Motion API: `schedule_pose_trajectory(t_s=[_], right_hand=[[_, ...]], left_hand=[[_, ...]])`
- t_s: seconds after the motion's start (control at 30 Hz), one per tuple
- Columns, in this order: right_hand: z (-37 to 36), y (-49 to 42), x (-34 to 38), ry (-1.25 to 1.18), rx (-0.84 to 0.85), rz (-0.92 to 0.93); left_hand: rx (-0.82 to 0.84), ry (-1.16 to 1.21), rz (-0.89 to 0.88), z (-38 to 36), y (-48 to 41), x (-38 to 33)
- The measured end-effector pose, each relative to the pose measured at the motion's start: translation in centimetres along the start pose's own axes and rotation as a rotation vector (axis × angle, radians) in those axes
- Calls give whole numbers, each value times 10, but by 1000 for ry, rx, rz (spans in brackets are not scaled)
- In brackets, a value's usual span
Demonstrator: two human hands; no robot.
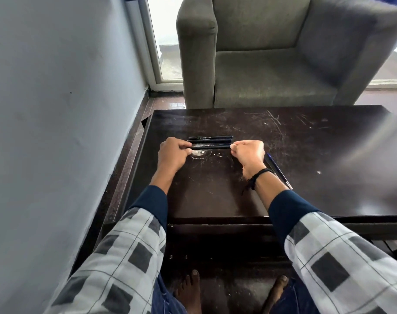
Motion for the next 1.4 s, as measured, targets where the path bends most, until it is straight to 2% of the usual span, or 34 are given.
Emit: schedule_pose_trajectory(t_s=[0.07, 0.17, 0.73, 0.93, 1.1, 1.2, 1.4], right_hand=[[-2, -4, 5, 189, -31, 81], [-7, -5, 11, 298, -39, 131], [-4, -3, 25, 410, 17, 172], [39, 23, 73, 769, -84, 393], [76, 24, 64, 1122, 5, 266], [91, 32, 48, 1257, 0, 188], [98, 50, 45, 1289, -88, 291]], left_hand=[[-61, 22, 35, 0, -4, 0], [-126, 7, 64, -2, -8, -2], [-187, -29, 52, 2, -21, 8], [-214, 19, -7, 18, -10, 2], [-242, 117, -38, 34, 2, -1], [-229, 161, -26, 36, 9, 1], [-187, 220, 10, 37, 26, 10]])
Point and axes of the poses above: each hand's wrist, its own y-axis away from the middle knuckle, its own z-axis out of the back of the hand, x = y × z, the point moved 7 cm from there along -y, towards the middle knuckle, and after that the axes turned 2 degrees about x, right-handed, at the moved point
